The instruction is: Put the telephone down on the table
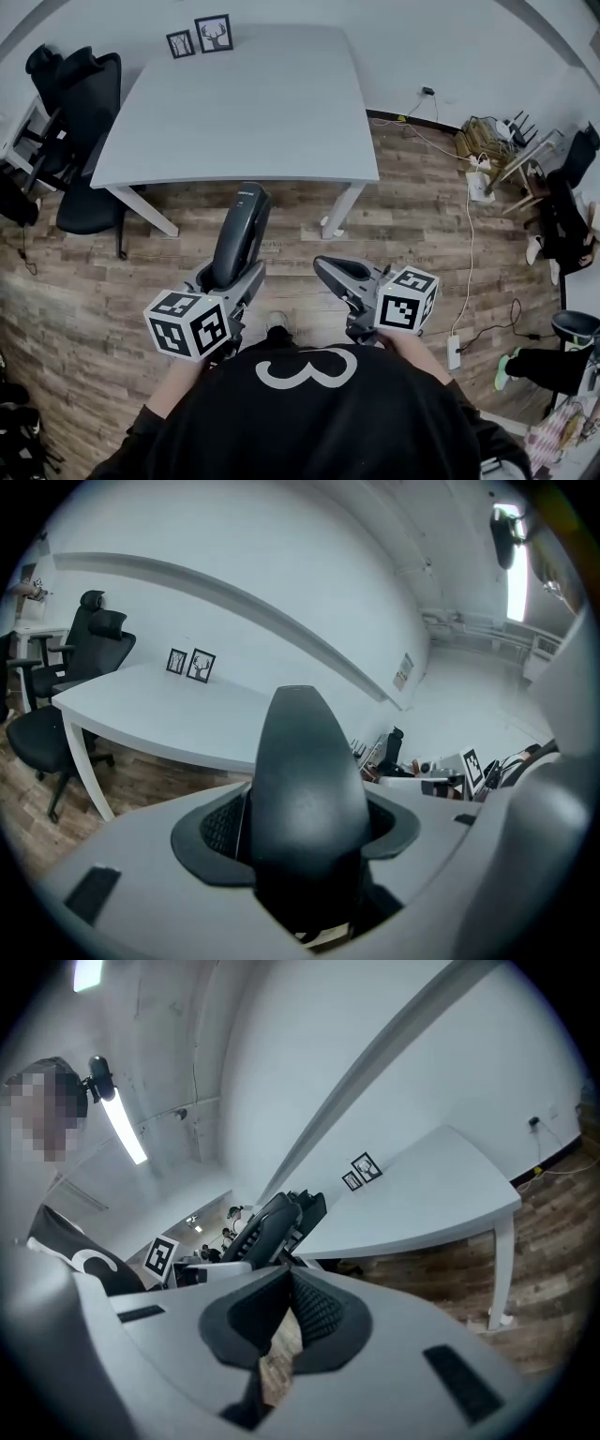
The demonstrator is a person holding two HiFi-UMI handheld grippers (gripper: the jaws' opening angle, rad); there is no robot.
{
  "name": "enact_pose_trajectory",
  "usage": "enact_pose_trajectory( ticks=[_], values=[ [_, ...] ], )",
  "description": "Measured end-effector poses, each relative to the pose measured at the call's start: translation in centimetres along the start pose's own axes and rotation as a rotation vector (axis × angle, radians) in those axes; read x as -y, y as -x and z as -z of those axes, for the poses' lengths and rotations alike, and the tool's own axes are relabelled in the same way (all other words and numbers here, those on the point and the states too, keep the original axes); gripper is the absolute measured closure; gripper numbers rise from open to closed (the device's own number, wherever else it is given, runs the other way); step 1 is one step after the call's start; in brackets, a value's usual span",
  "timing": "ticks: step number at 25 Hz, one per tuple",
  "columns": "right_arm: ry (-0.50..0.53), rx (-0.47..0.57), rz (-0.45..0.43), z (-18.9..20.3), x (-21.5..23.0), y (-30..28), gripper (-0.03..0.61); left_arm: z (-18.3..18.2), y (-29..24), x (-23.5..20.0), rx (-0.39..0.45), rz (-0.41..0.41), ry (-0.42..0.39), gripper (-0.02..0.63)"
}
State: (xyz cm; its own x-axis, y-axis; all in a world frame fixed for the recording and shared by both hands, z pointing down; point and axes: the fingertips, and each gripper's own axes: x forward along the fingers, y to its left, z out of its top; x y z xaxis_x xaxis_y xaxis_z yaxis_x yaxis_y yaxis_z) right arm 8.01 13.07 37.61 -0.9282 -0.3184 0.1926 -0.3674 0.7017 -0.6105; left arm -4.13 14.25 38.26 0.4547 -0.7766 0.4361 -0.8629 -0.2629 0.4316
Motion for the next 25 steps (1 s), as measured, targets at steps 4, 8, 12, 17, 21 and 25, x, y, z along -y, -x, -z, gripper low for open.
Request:
enact_pose_trajectory(
  ticks=[4, 8, 12, 17, 21, 25],
  values=[
    [-0.020, -0.001, -0.005, -2.0, 1.7, -4.2, 0.569, -3.0, -1.1, -3.4, -0.006, -0.004, -0.014, 0.324],
    [-0.034, -0.002, -0.007, -3.4, 2.4, -8.1, 0.569, -5.4, -1.6, -6.6, -0.013, 0.002, -0.017, 0.324],
    [-0.031, 0.010, 0.001, -4.0, 2.6, -9.9, 0.569, -6.9, -2.2, -8.7, -0.012, 0.004, -0.042, 0.324],
    [-0.034, -0.001, 0.028, -4.3, 3.0, -11.0, 0.569, -9.1, -3.1, -10.1, 0.004, 0.022, -0.066, 0.324],
    [-0.043, -0.001, 0.036, -4.6, 3.6, -11.1, 0.569, -9.5, -4.0, -10.2, 0.018, 0.038, -0.072, 0.324],
    [-0.034, -0.009, 0.028, -5.4, 4.4, -11.8, 0.569, -9.4, -4.7, -10.8, 0.008, 0.027, -0.070, 0.324]
  ],
)
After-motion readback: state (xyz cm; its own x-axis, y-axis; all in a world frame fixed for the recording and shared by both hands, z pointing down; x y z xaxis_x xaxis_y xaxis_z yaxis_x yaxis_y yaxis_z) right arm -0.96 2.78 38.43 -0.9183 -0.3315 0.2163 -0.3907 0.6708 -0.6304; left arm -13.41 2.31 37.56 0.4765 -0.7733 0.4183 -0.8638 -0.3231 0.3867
